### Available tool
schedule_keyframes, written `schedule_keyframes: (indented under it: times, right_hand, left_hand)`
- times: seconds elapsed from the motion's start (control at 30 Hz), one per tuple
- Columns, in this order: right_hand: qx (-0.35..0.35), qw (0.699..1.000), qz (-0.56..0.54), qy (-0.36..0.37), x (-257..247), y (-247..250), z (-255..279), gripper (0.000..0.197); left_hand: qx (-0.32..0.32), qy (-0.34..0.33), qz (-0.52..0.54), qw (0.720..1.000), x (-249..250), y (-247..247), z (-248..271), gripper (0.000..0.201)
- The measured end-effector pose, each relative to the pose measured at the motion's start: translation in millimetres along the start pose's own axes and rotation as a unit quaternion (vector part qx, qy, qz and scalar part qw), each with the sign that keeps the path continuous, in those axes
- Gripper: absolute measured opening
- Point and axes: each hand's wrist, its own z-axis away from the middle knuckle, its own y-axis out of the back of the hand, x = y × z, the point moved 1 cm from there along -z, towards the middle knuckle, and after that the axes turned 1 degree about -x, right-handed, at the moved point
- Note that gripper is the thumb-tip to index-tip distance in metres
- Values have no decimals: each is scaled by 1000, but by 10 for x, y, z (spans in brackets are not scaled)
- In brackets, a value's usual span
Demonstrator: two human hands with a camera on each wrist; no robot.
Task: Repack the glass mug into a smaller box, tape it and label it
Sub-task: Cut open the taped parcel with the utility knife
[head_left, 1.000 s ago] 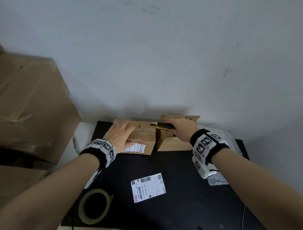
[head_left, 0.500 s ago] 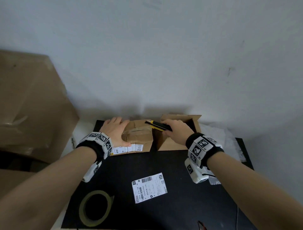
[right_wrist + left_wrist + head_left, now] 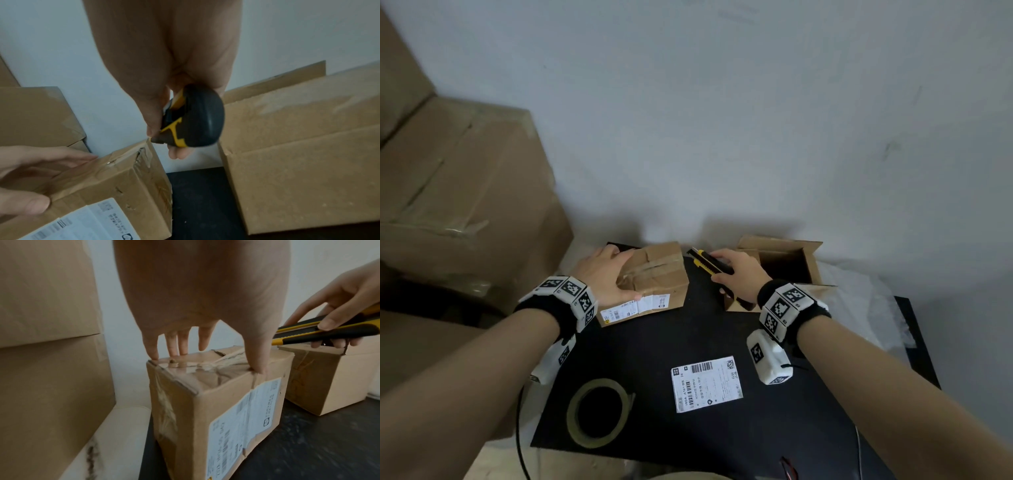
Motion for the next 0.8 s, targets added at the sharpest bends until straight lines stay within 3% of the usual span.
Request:
schedule_keyframes:
  times: [0.33,0.8]
  right_hand:
    - [-27,993,-107,-34,61,-112,-45,51]
    - [-38,993,-110,-22,97,-125,-36,49]
  left_hand:
    - [5,9,1,1000,72,14,53,92]
    - [3,14,42,999,56,-24,33,90]
